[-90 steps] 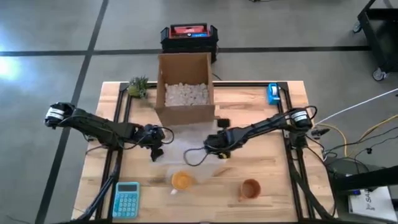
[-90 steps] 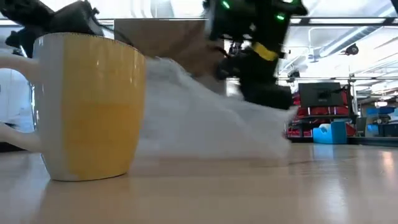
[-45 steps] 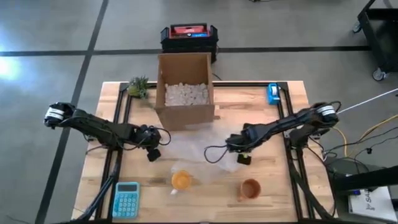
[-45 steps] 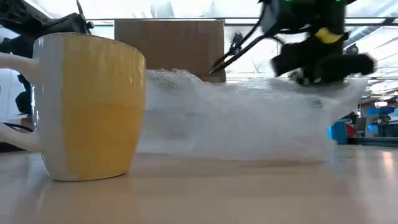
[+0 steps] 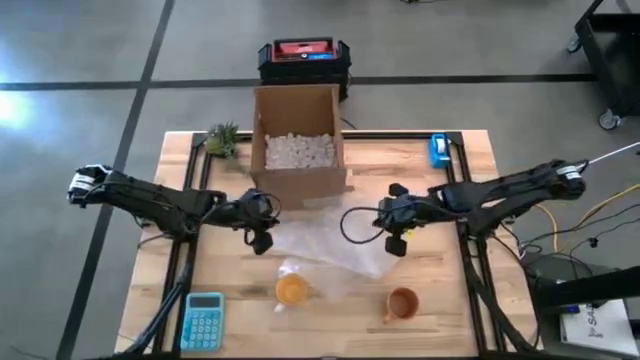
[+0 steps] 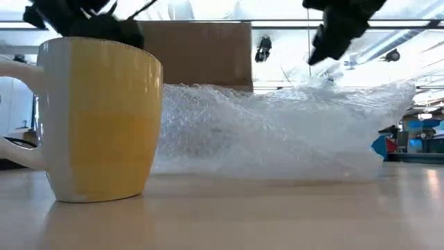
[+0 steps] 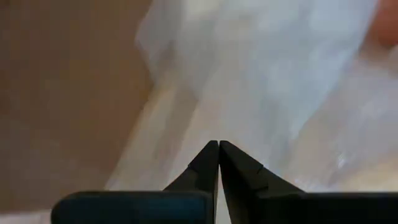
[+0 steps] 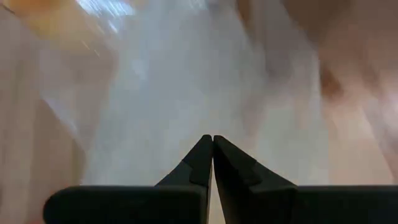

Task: Wrap mug
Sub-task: Wrap the orange mug with bubble wrap

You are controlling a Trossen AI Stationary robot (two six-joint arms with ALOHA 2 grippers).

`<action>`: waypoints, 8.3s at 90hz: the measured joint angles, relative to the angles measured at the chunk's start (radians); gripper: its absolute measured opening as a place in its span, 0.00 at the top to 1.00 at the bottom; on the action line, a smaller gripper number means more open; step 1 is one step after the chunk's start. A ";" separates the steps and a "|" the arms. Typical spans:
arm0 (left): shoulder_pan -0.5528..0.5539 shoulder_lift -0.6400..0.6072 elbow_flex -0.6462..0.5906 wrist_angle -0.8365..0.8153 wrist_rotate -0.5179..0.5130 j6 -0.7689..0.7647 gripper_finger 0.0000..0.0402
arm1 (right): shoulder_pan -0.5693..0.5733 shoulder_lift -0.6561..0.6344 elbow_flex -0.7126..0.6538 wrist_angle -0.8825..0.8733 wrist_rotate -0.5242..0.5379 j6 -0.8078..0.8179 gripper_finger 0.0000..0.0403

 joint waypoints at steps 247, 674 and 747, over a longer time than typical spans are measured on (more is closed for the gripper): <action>-0.047 0.383 -0.160 0.189 0.293 -0.097 1.00 | -0.044 0.177 0.061 -0.737 0.262 0.068 1.00; -0.050 0.164 -0.194 0.236 0.086 -0.106 1.00 | 0.367 0.411 0.541 -0.639 -0.214 0.370 1.00; -0.050 0.167 -0.235 0.238 0.058 -0.109 1.00 | 0.357 0.408 0.534 -0.196 -0.034 0.021 1.00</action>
